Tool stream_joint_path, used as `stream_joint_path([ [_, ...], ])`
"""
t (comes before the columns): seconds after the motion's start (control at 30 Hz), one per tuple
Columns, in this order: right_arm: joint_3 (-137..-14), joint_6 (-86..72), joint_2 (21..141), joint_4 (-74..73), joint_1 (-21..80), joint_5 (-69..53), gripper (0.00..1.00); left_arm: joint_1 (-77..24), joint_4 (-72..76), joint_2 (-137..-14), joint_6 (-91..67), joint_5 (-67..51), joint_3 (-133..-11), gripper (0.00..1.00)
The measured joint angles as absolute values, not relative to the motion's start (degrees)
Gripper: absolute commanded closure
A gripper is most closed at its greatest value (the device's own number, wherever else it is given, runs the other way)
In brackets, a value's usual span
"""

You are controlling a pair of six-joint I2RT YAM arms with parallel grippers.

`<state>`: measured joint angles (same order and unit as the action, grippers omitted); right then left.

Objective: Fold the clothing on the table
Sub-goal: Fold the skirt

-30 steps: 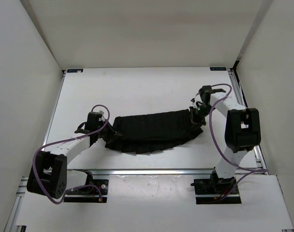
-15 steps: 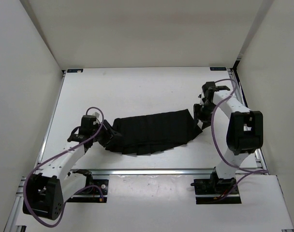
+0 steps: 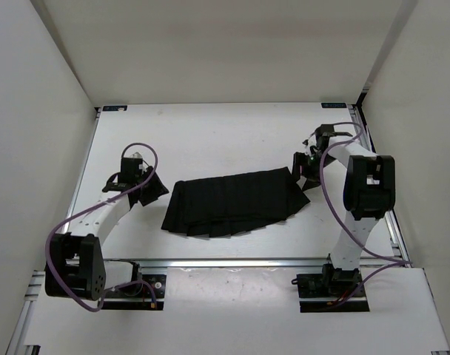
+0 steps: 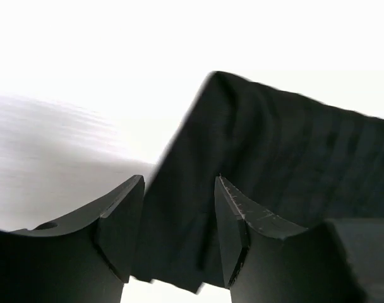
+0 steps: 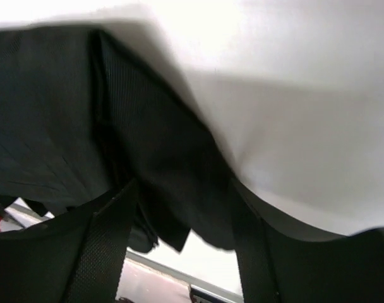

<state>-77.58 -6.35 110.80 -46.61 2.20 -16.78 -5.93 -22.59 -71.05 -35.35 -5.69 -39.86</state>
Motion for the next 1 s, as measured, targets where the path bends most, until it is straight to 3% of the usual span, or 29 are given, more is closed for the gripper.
stream_joint_path([
  [0.13,-77.9,-5.6,113.3,-43.4,0.1,-21.3,0.26,-5.8,-22.7,-71.9,-34.2,-4.4,-39.4,0.43],
  [0.47,-80.2,-5.6,114.9,-37.0,-4.3,-29.7,0.25,-9.1,-21.4,-71.3,-34.8,-4.3,-31.0,0.43],
  [0.67,-76.4,-6.9,115.2,-32.9,-4.1,-38.9,0.28,-8.8,-20.2,-70.5,-35.8,-4.6,-30.1,0.43],
  [1.0,-67.5,-8.3,114.7,-31.3,-2.1,-47.5,0.42,-8.9,-18.0,-69.5,-37.7,-5.3,-28.4,0.43],
])
